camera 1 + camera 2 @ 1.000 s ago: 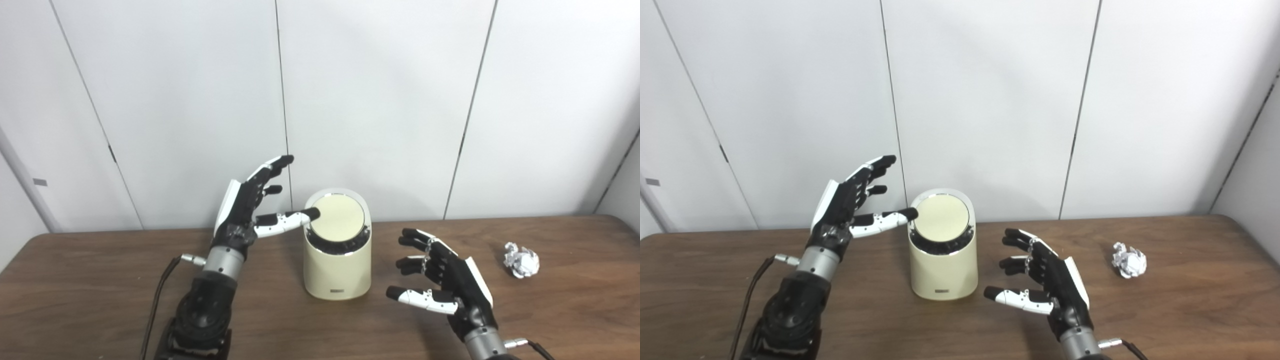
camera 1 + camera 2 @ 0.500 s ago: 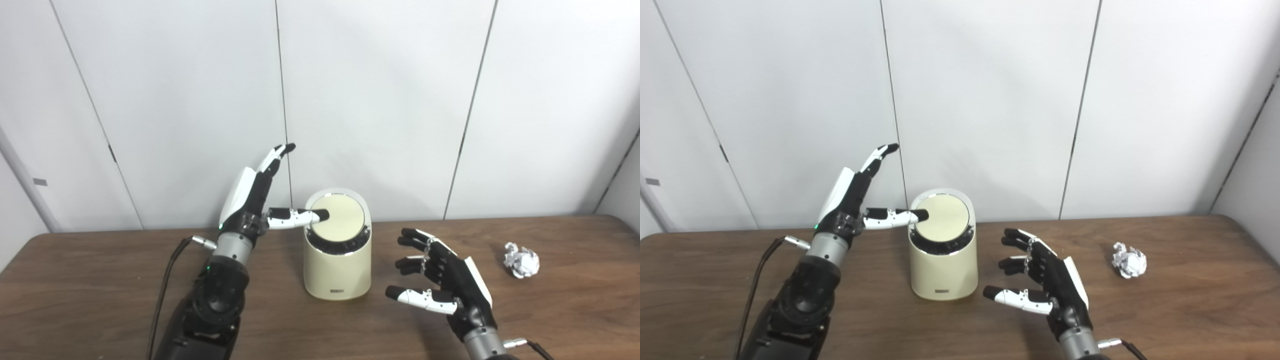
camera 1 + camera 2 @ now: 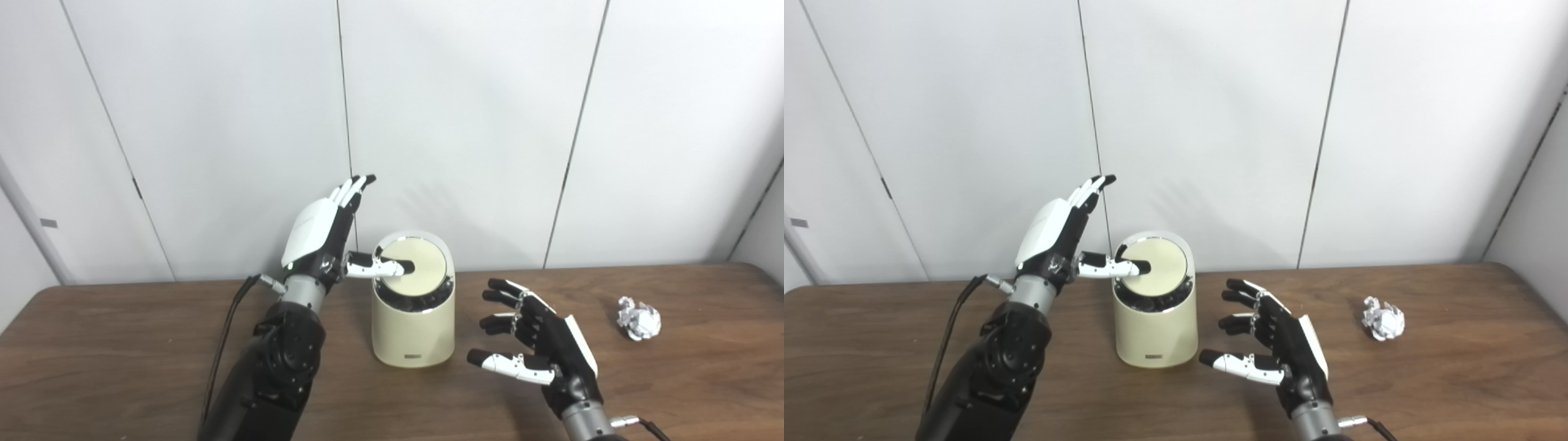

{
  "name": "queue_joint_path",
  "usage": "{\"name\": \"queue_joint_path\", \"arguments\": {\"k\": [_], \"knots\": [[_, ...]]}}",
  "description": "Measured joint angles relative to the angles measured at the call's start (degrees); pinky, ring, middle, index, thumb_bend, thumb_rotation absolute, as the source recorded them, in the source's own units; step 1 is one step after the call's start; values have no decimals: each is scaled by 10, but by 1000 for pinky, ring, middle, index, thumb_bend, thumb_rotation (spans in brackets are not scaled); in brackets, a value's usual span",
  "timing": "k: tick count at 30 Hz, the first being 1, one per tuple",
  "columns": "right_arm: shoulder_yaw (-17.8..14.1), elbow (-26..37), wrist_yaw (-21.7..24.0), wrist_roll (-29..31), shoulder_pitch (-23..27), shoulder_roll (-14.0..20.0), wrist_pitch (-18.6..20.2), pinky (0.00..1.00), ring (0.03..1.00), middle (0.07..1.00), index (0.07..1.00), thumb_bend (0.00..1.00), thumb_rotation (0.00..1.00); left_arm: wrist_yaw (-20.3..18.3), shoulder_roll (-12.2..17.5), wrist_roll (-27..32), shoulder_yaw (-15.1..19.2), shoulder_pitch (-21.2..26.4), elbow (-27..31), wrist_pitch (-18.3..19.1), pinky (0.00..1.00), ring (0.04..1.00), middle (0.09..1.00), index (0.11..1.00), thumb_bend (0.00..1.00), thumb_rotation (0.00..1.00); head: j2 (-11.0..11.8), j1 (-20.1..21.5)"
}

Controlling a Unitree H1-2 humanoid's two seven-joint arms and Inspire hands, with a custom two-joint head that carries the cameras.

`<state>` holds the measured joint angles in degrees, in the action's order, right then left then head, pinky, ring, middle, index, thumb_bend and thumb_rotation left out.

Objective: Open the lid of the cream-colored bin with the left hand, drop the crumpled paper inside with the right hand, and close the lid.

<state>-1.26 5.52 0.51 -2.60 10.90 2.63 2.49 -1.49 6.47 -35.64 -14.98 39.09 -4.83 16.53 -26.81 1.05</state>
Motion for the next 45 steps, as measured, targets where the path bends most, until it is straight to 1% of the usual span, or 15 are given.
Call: {"name": "queue_joint_path", "arguments": {"k": [3,12,17,19,26,31,33,40,45], "knots": [[1,0,-2,-5,0,1,0,585,583,754,769,767,103,1,1,-6,-3,1,-9,0,960,1000,1000,1000,1000,255,0,3],[3,5,-6,-11,0,0,1,583,575,753,770,774,95,11,1,-31,-13,7,-23,-1,990,1000,1000,1000,1000,251,-3,11],[5,8,-7,-13,0,-2,1,571,582,753,769,778,107,14,4,-52,-25,14,-35,-10,1000,1000,1000,1000,1000,249,-5,11],[5,8,-8,-13,0,-2,1,581,583,752,766,781,96,14,4,-62,-30,15,-37,-13,999,1000,1000,1000,1000,248,-5,12],[5,9,-9,-12,0,-6,3,580,578,752,764,780,88,11,3,-63,-33,15,-51,-17,1000,1000,1000,1000,1000,221,-8,15],[5,14,-12,-14,0,-7,5,611,575,750,767,774,86,9,5,-73,-46,17,-54,-18,970,1000,1000,1000,1000,229,-9,16],[6,15,-13,-16,0,-6,5,584,574,749,767,778,98,8,7,-77,-52,18,-54,-19,970,1000,1000,1000,1000,221,-9,16],[6,18,-16,-18,0,-7,7,601,576,748,763,780,102,3,16,-90,-65,22,-61,-20,948,1000,1000,1000,1000,183,-11,17],[6,20,-17,-17,1,-8,14,576,580,745,764,787,112,6,19,-99,-73,26,-74,-24,944,1000,1000,1000,1000,169,-13,17]]}}
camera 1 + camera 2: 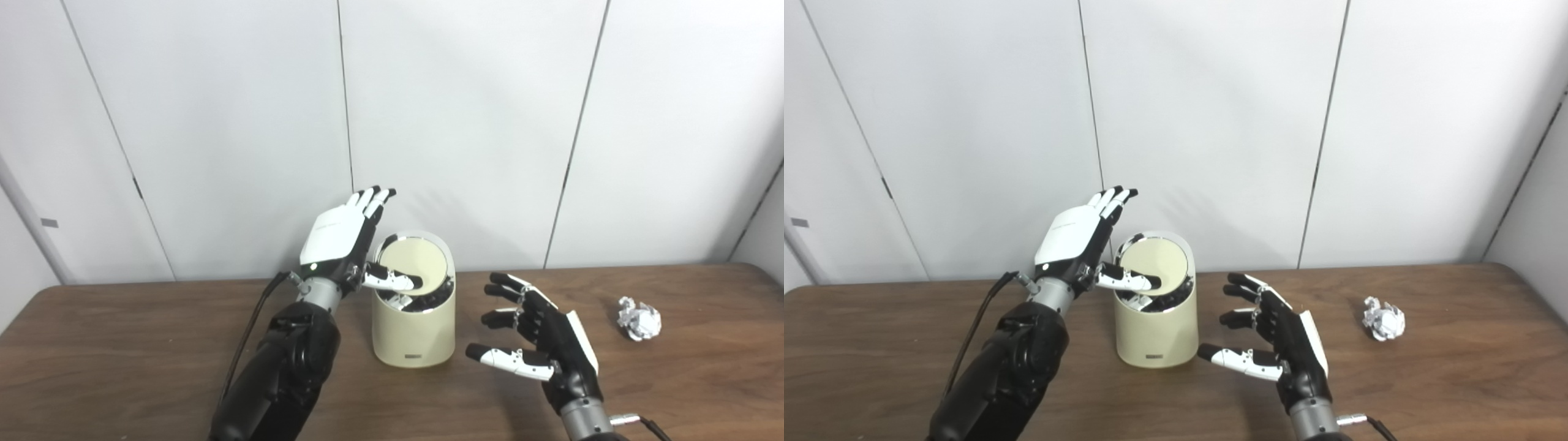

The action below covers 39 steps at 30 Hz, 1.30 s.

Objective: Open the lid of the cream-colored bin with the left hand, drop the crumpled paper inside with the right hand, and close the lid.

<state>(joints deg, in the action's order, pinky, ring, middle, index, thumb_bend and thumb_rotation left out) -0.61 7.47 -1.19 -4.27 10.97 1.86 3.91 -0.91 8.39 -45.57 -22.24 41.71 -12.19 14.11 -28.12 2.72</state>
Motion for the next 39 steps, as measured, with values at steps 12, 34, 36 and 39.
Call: {"name": "queue_joint_path", "arguments": {"k": [12,34,36,39], "knots": [[4,8,0,2,0,-2,4,582,582,743,760,790,113,12,13,-78,-46,30,-21,-4,871,1000,1000,1000,1000,79,-6,-2],[4,18,1,8,0,-1,12,591,582,740,755,799,116,6,17,-99,-60,42,-42,-10,873,1000,1000,1000,1000,111,-9,-4],[4,18,1,8,0,-1,12,594,582,739,757,797,115,6,17,-100,-60,42,-43,-10,868,1000,1000,1000,1000,110,-8,-6],[4,18,1,7,0,-1,12,591,583,738,757,791,113,7,18,-100,-60,42,-44,-10,860,1000,1000,1000,1000,104,-6,-6]]}}
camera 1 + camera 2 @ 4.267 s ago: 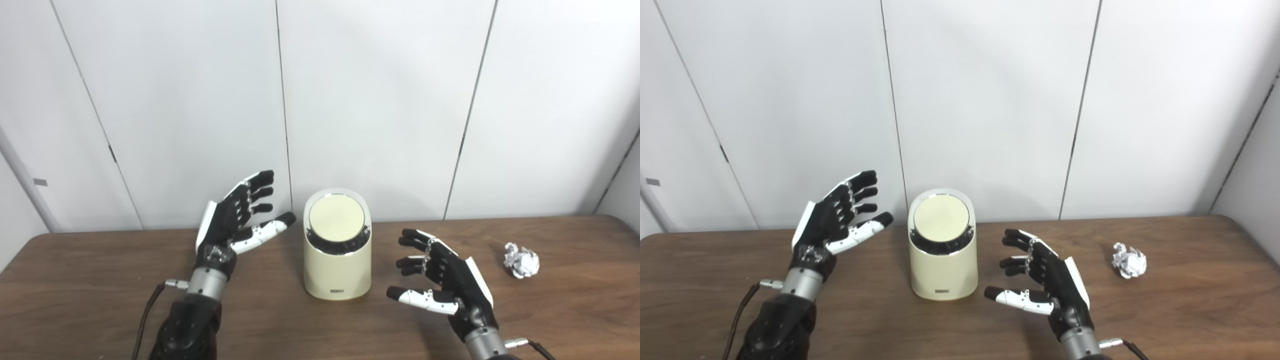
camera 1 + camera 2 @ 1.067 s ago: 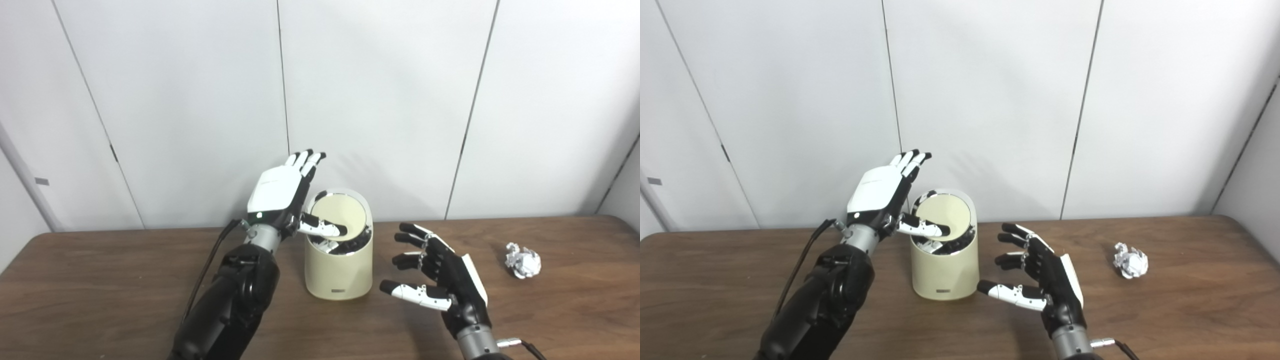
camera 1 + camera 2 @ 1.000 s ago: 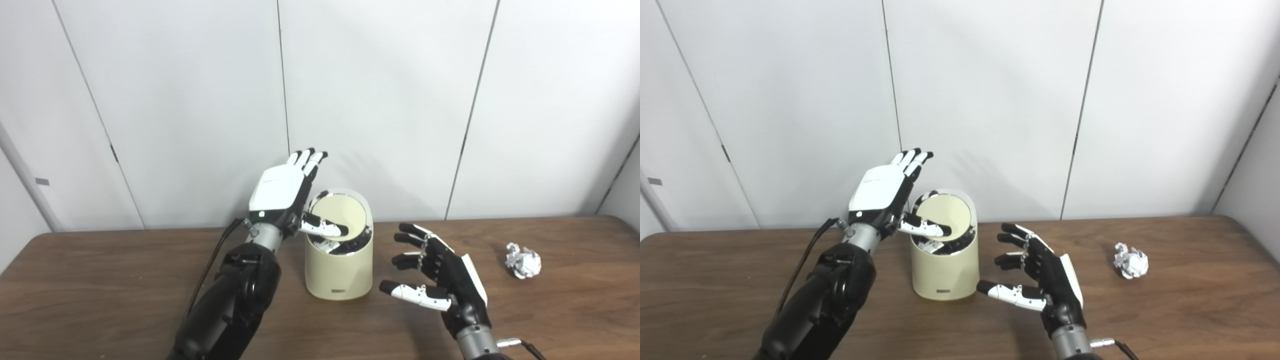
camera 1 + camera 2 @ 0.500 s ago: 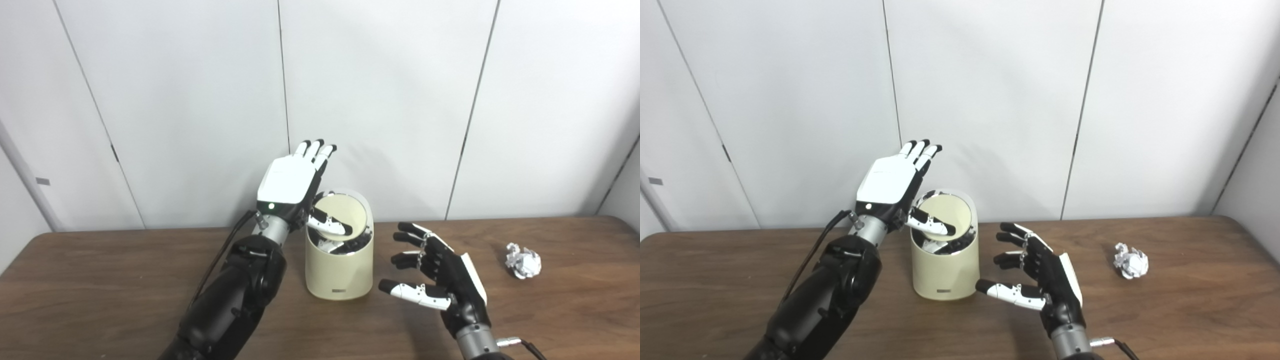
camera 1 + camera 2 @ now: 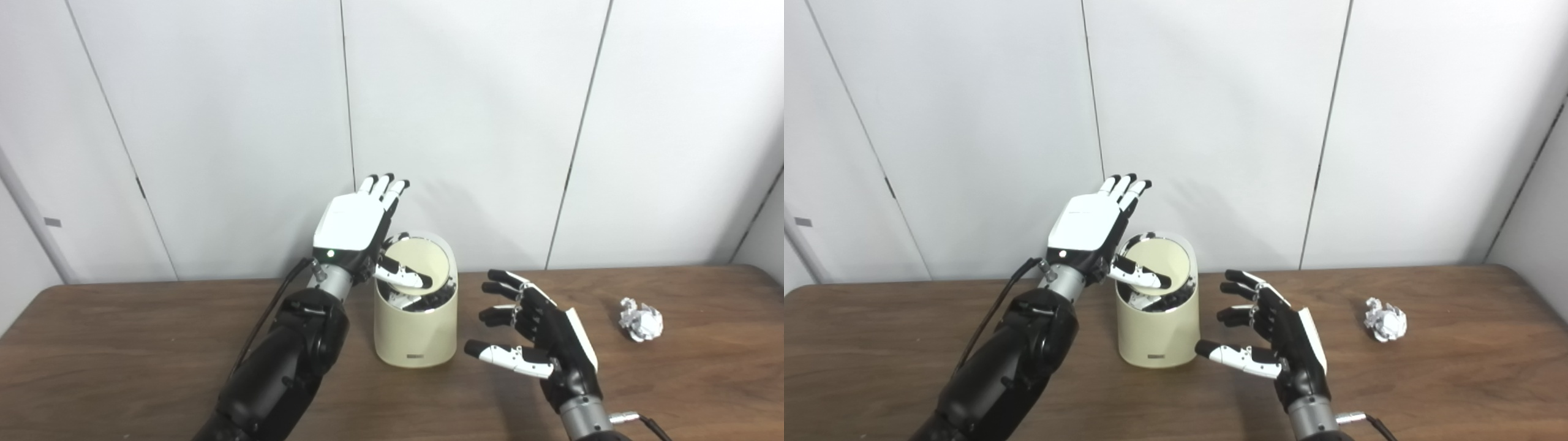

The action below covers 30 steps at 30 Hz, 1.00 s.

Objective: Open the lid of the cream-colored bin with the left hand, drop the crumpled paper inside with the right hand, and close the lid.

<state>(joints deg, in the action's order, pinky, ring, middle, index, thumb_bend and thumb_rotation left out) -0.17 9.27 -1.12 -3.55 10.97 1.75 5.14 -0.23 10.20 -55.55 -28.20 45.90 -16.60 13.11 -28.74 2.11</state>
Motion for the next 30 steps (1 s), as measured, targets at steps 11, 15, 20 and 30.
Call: {"name": "queue_joint_path", "arguments": {"k": [11,15,20,30], "knots": [[4,-16,-1,-10,1,2,-1,546,568,734,757,794,126,6,1,0,8,2,5,-7,880,1000,1000,1000,1000,143,6,-2],[6,-17,-1,-18,2,4,-2,540,561,733,756,793,124,17,-4,1,18,1,11,-10,855,1000,1000,1000,1000,163,8,-2],[6,-17,-1,-17,3,5,-3,541,563,733,757,795,112,19,-4,1,26,-3,27,-11,893,1000,1000,1000,993,189,8,-2],[6,-18,-1,-16,3,5,-4,541,560,733,757,792,117,21,-7,3,42,-4,30,-11,861,1000,1000,1000,1000,195,7,-2]]}}
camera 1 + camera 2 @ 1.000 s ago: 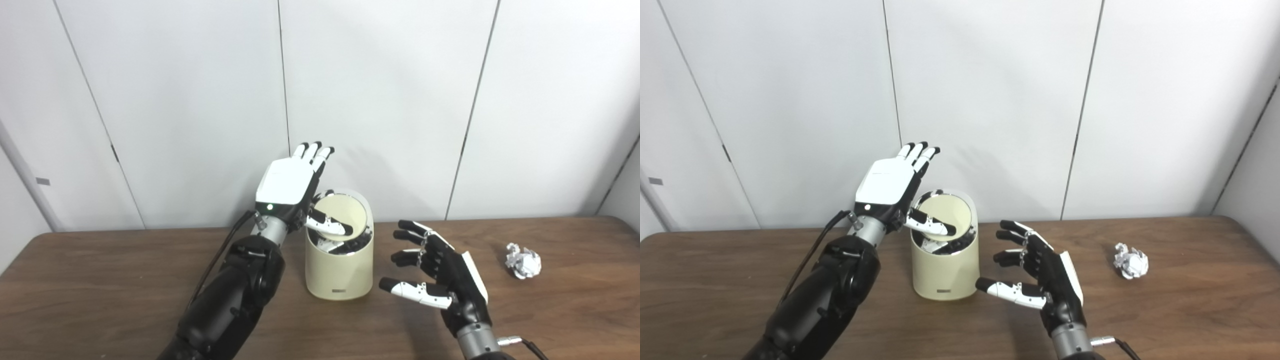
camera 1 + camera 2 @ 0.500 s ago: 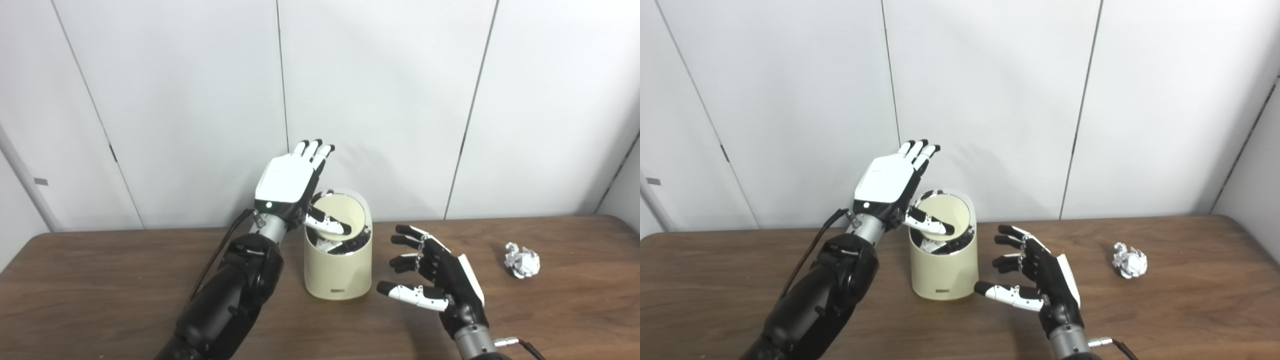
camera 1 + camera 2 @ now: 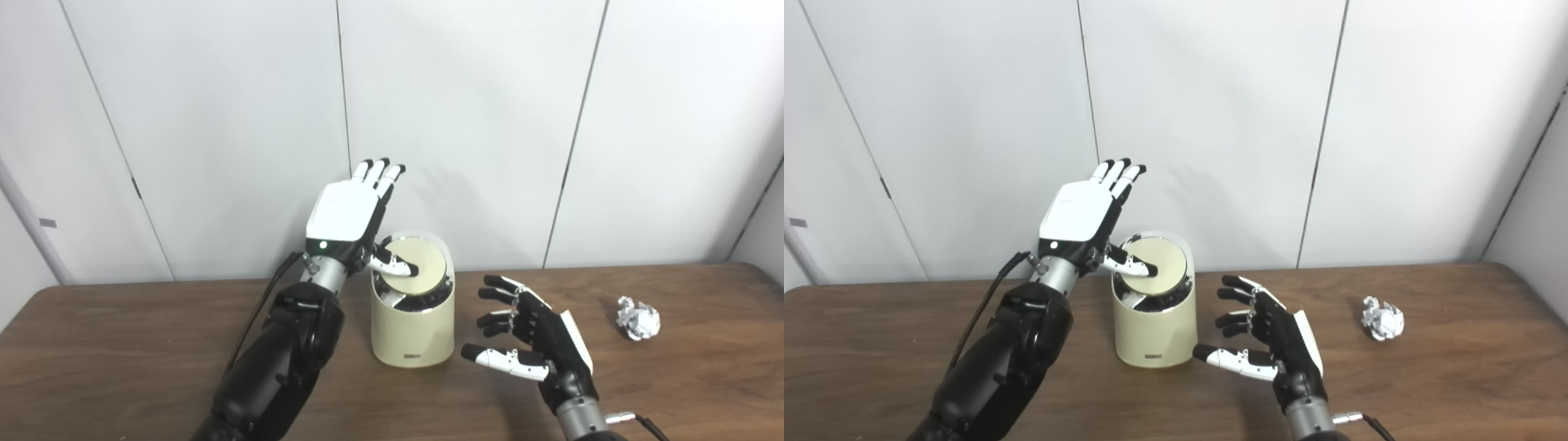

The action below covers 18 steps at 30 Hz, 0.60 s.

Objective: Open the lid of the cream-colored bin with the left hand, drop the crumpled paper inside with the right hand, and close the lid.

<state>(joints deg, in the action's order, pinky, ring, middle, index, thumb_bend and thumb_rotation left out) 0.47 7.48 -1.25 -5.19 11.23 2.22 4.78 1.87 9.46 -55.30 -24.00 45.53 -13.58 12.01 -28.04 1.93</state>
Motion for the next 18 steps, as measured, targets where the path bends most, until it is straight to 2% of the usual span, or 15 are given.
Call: {"name": "queue_joint_path", "arguments": {"k": [6,18], "knots": [[0,0,0,1,0,0,0,539,562,734,760,771,106,0,-2,0,7,0,13,1,879,1000,1000,1000,998,201,0,-1],[0,0,5,9,0,-1,0,532,568,744,760,770,101,1,-4,14,40,0,38,1,861,1000,1000,1000,907,196,3,-3]]}}
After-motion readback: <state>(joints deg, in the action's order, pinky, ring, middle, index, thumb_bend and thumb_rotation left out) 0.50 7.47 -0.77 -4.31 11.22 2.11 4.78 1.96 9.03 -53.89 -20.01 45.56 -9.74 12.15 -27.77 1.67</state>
